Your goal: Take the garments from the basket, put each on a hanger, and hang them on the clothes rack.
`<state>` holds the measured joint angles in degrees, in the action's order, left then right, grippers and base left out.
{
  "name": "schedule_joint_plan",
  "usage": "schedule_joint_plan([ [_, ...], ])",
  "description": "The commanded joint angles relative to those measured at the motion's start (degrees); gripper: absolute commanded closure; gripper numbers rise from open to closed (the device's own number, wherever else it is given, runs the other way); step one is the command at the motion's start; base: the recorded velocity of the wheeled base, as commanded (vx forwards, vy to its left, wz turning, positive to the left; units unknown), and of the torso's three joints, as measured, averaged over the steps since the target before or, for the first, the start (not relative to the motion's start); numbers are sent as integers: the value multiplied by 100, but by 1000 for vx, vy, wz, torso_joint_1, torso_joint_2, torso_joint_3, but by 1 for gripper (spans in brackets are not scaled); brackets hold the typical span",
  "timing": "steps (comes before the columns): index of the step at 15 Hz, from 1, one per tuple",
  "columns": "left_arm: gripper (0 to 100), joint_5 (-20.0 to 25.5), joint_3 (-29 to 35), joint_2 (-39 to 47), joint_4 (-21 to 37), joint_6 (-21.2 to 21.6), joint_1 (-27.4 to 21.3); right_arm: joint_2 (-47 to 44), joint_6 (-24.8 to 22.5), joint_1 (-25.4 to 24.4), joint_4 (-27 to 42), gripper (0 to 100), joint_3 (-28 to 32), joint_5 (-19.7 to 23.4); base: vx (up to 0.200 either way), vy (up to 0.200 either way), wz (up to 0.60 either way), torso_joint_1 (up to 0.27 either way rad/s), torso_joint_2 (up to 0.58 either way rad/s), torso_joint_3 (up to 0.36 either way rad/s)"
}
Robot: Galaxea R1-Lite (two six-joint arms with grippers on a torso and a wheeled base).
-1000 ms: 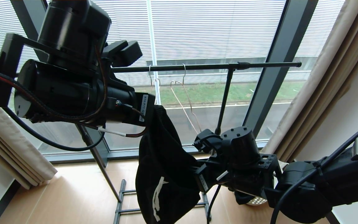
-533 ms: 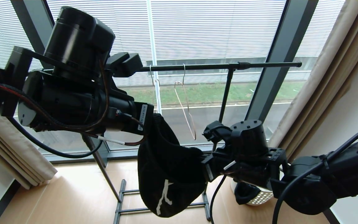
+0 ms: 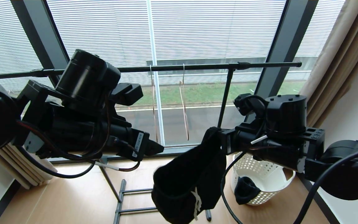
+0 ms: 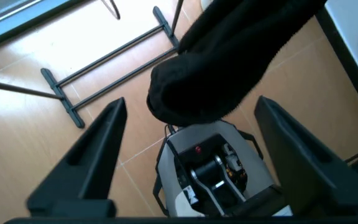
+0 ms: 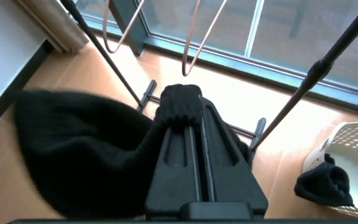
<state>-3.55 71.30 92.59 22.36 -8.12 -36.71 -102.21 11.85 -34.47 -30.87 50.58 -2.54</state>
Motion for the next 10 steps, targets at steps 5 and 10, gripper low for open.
schedule_joint_plan([
  [5,0,-23,-204,84,-425,47,375,482,169,72,-16,100,-189,-116,0,0,0,0,0,0],
  [10,0,-401,191,1086,-1084,-339,691,693,-192,99,-7,100,-277,-529,0,0,0,0,0,0],
])
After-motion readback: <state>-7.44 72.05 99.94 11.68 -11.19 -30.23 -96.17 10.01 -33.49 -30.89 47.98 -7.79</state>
